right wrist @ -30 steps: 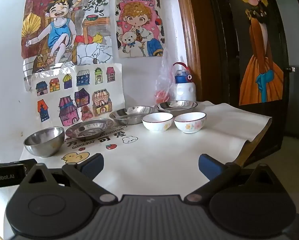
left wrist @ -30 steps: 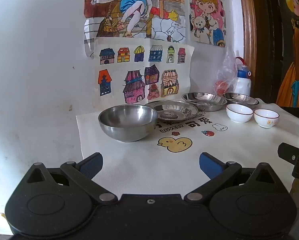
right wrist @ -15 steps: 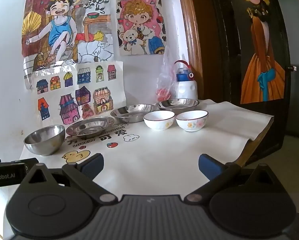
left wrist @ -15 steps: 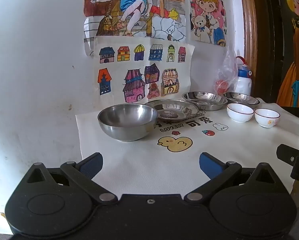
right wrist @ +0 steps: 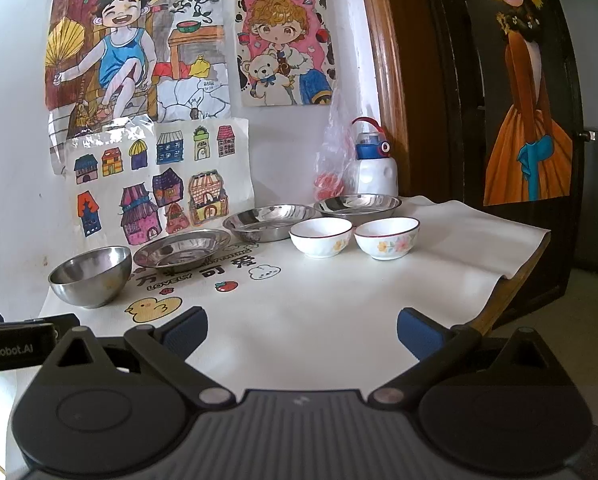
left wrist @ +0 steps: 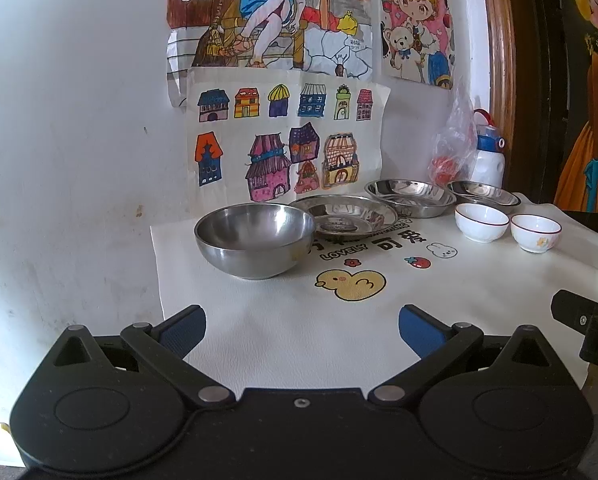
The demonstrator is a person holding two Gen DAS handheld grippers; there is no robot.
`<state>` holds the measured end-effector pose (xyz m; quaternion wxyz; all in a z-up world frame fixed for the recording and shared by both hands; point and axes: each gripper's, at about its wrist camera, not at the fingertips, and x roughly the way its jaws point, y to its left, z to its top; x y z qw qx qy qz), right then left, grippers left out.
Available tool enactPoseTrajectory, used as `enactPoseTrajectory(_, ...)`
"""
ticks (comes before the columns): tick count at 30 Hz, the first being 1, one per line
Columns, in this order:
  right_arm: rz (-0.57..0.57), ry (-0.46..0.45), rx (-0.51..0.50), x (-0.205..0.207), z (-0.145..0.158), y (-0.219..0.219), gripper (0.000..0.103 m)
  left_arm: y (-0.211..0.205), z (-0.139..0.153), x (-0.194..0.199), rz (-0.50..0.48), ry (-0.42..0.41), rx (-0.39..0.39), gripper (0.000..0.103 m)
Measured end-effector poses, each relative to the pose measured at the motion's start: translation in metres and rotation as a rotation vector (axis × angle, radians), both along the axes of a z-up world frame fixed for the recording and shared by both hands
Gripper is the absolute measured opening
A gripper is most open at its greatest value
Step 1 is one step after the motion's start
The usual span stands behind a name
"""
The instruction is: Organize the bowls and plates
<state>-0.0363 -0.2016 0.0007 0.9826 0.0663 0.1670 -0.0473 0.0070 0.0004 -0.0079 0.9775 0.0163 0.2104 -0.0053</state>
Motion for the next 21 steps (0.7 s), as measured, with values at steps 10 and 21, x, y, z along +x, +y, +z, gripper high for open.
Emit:
enactPoseTrajectory(10, 0.001, 0.0, -0.002, 0.0001, 0.0, 0.0009, 0.103, 0.0001, -0.0001, 0.0001, -0.001, 0.002, -0.001, 0.102)
enactPoseTrajectory(21, 0.001, 0.0, -0.004, -0.0001, 0.0001, 0.0015, 0.103, 0.0002, 0.0002, 0.0001, -0.001, 0.003, -0.002, 0.102)
